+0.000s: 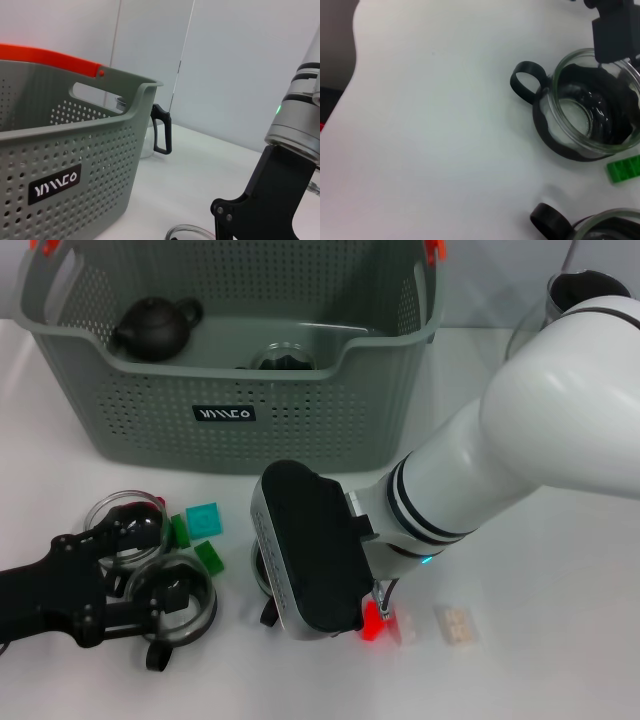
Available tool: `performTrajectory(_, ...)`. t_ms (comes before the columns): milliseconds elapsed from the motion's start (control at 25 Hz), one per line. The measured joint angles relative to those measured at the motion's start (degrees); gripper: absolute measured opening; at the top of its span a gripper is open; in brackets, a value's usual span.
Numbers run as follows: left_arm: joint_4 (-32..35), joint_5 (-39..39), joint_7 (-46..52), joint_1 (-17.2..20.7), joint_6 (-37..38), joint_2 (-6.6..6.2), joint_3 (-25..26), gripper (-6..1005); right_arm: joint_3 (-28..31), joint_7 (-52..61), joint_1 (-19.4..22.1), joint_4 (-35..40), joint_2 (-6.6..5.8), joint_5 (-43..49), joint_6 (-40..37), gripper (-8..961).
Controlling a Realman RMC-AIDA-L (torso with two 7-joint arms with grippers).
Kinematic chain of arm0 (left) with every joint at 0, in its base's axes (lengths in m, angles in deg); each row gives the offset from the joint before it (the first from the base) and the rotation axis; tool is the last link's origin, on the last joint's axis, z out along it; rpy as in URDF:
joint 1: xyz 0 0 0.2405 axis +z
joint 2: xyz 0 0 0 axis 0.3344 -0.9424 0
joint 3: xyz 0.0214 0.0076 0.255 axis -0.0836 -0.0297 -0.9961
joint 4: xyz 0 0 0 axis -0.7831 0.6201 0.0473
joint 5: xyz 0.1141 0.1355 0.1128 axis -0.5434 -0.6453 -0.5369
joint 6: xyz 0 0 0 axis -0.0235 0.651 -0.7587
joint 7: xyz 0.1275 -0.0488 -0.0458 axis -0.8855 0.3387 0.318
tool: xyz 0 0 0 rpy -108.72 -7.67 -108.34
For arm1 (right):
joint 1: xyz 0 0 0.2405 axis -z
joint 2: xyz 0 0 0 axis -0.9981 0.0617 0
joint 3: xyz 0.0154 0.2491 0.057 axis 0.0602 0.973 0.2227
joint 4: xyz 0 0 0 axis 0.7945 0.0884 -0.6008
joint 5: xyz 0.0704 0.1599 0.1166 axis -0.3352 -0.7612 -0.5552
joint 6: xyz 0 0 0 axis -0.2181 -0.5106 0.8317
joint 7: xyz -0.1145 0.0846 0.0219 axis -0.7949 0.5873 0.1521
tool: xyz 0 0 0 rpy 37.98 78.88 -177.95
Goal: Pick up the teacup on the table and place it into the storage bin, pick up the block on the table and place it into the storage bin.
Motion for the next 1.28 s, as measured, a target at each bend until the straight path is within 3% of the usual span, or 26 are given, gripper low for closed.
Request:
performTrajectory(240,0.0,0.0,0.03,0.0,0.01,0.0,0.0,872,1.05,0.98,0.44,1.85,-0.17,-0.02,-1.81,59)
performTrajectory(360,0.0,0.0,0.05,0.0,0.01,0.0,0.0,872,4.86,1.38,2.06,5.35,-0.34,-0.31,-5.86,58)
performTrajectory(760,-0.33,-0.01,0.05,-0.46,-0.37,0.07,-0.01,872,25.89,0.82,11.38,19.78,-0.77,-5.65,-21.45,57)
performTrajectory(1000,-1.32,-0.01,0.05,-0.91,-1.55,0.04,0.0,873,43.43,-0.46,12.92,22.92,-0.92,-17.17,-30.83,56)
performTrajectory(1120,-1.62,0.0,0.0,-1.02,-1.64,-0.06,0.01,873,51.31,-1.11,13.05,23.04,-0.91,-23.49,-31.05,56)
performTrajectory(1280,-1.67,0.0,0.0,-1.02,-1.67,-0.03,0.01,873,54.36,-0.94,13.17,22.68,-0.82,-27.18,-23.36,56)
